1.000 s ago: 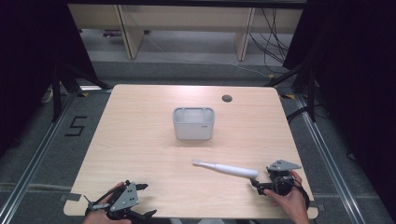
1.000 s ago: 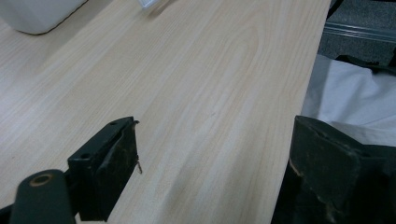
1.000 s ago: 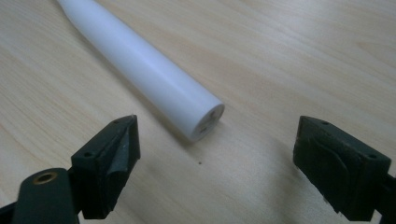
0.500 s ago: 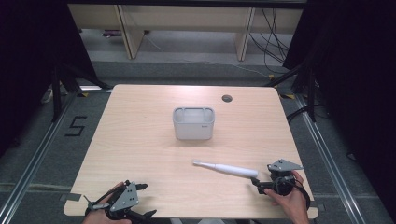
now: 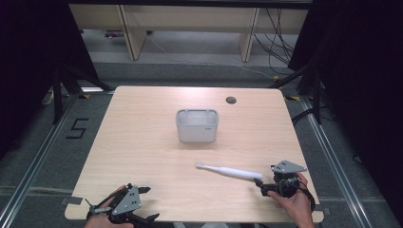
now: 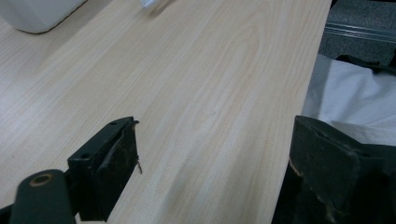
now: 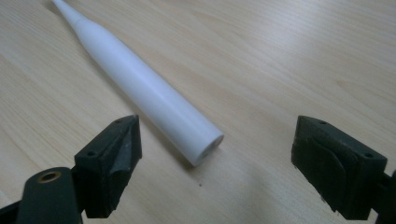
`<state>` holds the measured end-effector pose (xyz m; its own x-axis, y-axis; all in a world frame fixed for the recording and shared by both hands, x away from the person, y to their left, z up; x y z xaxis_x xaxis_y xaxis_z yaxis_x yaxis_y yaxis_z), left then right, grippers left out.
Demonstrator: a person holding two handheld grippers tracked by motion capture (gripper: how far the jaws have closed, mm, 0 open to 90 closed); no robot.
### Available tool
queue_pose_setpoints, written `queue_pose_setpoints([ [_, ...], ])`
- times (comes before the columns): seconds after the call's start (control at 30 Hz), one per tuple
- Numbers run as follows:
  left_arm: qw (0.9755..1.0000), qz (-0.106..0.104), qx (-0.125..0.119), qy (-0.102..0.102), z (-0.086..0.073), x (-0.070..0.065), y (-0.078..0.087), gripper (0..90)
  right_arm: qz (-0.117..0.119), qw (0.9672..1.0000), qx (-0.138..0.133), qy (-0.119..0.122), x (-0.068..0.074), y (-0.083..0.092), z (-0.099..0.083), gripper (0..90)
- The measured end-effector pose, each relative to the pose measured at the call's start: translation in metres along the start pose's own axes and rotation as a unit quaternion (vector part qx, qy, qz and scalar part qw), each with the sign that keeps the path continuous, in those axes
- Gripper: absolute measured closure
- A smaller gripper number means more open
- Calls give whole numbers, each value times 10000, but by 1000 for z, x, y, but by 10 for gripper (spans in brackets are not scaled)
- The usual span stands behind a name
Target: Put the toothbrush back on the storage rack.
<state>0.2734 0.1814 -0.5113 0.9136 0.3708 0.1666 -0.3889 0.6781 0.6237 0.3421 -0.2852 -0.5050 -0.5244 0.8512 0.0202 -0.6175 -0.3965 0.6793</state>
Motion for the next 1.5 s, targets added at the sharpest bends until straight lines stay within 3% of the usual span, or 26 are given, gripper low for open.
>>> queue_pose_setpoints([
  [0.03, 10000, 52, 17, -44, 0, 1, 0, 147, 20, 10000, -49, 65, 0, 0, 1, 170],
  [0.07, 10000, 63, 40, -52, 0, 1, 0, 147, 41, 9997, 66, -253, 7, 3, 2, 173],
  [0.13, 10000, 4, 13, 0, 0, 0, 0, 147, 93, 9999, -65, 62, 6, 2, 6, 181],
  [0.2, 9999, 1, 79, -69, -1, 1, 0, 147, 116, 9999, 3, -45, 13, 3, 7, 185],
  [0.3, 10000, 73, -3, -41, 0, 1, 1, 147, 157, 9991, -7, 394, 17, 1, 15, 220],
  [0.83, 10000, 83, -10, -28, -1, 0, -1, 147, 302, 9973, 277, 607, 36, -7, 36, 240],
  [0.87, 9999, 22, 82, -64, -1, 1, 0, 147, 323, 9968, 333, 657, 37, -8, 38, 247],
  [1.0, 9999, 94, -18, 43, -1, 0, 0, 147, 420, 9934, 525, 924, 46, -14, 48, 289],
  [1.23, 10000, 41, -20, 31, -1, 0, -1, 147, 477, 9888, 716, 1223, 54, -25, 57, 342],
  [1.3, 9999, 58, 122, -46, -1, 2, 0, 147, 531, 9858, 860, 1337, 57, -28, 61, 383],
  [1.43, 10000, 70, 25, 13, -2, 0, -1, 147, 582, 9821, 1025, 1470, 58, -32, 63, 404],
  [1.5, 10000, 78, 14, 48, -2, 0, -1, 147, 640, 9780, 1158, 1613, 58, -37, 65, 412],
])
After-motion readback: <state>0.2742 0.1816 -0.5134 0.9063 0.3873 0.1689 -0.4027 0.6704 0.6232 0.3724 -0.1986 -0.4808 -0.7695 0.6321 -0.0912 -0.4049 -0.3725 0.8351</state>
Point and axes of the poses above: each handheld gripper's, and its own axes: y roughly backward along the jaws, z roughly out of its top, x roughly to its left, the point moved 2 cm from there along -y, roughly forward along the jaws, and after that the axes turned 5 degrees about -y, right-handed, at the moved point
